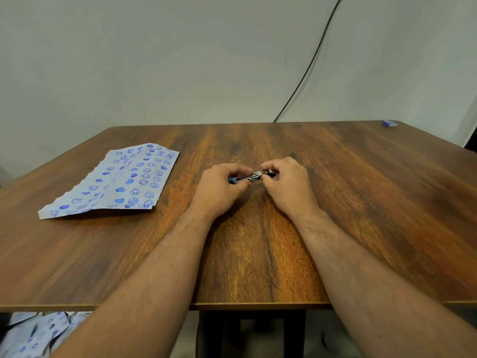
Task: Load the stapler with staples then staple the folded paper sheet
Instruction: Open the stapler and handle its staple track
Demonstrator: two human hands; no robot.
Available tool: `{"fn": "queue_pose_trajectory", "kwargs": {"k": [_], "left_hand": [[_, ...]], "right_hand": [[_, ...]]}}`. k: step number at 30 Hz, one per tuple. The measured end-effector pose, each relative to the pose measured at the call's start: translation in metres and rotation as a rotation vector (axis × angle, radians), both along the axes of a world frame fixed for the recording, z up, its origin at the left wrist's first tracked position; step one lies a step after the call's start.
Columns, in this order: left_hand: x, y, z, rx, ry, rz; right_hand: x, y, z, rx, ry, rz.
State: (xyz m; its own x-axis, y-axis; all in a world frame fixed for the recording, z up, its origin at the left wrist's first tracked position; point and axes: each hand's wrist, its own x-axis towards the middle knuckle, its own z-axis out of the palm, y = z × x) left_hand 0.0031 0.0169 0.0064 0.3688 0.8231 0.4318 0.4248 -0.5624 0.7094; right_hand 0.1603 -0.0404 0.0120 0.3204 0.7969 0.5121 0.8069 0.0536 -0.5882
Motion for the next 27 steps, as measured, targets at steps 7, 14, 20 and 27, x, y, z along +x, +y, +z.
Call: {"fn": "queue_pose_trajectory", "kwargs": {"k": [7, 14, 20, 27], "left_hand": [[-0.0003, -0.0003, 0.0017, -0.036, 0.036, 0.003], [-0.0011, 0.0008, 0.0022, -0.055, 0.041, -0.005], [-0.0024, 0.0020, 0.0037, -0.069, 0.048, -0.005], [-0.0017, 0.0086, -0.0010, -0.101, 0.007, 0.006]], "right_hand": [[-0.0003, 0.0009, -0.0007, -0.008, 0.015, 0.024], [0.0020, 0.0018, -0.0012, -0.019, 0.047, 0.036], [0.0037, 0.0012, -0.0023, 0.036, 0.080, 0.143], [0.0029, 0.0020, -0.0043, 0.072, 0.084, 0.231]]}}
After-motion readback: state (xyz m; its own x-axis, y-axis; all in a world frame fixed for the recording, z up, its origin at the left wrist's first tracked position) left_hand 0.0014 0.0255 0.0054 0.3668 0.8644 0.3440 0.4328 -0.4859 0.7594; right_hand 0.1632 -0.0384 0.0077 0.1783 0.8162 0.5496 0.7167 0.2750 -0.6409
